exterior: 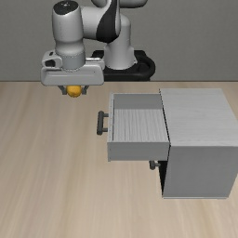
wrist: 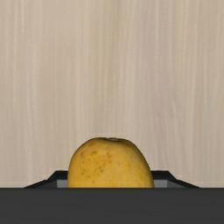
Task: Pick up the mango and place it in the top layer of the cabinet
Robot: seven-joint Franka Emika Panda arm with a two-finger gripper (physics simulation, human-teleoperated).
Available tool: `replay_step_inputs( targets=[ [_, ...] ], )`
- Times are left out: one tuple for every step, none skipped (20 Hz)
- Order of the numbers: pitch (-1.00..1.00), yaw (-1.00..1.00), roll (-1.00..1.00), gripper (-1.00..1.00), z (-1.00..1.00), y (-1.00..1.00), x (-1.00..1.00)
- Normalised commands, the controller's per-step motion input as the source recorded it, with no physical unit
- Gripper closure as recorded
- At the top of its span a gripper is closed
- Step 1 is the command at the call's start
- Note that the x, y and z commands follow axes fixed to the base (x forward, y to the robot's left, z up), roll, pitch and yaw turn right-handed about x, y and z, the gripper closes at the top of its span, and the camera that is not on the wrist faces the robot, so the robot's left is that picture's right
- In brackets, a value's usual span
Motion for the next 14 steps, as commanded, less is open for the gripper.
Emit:
replay_step_inputs(
  targets=[
    [0.0, 0.0, 0.0, 1.0, 1.0, 0.0, 0.0],
    [0.0, 0.0, 0.0, 1.0, 1.0, 0.0, 0.0],
    [0.0, 0.0, 0.0, 1.0, 1.0, 0.0, 0.0],
    [0.0, 0.0, 0.0, 1.0, 1.0, 0.0, 0.0],
    [0.0, 0.0, 0.0, 1.0, 1.0, 0.0, 0.0],
    [0.0, 0.0, 0.0, 1.0, 1.0, 0.0, 0.0],
    [0.0, 0.0, 0.0, 1.0, 1.0, 0.0, 0.0],
    [0.0, 0.0, 0.0, 1.0, 1.0, 0.0, 0.0],
    [0.0, 0.0, 0.0, 1.0, 1.0, 0.0, 0.0],
    [0.0, 0.0, 0.0, 1.0, 0.0, 1.0, 0.0],
    [0.0, 0.0, 0.0, 1.0, 0.0, 1.0, 0.0],
    [0.0, 0.0, 0.0, 1.0, 0.0, 1.0, 0.0],
    [0.0, 0.0, 0.0, 1.0, 0.0, 1.0, 0.0],
    [0.0, 0.0, 0.0, 1.0, 0.0, 1.0, 0.0]
  ],
)
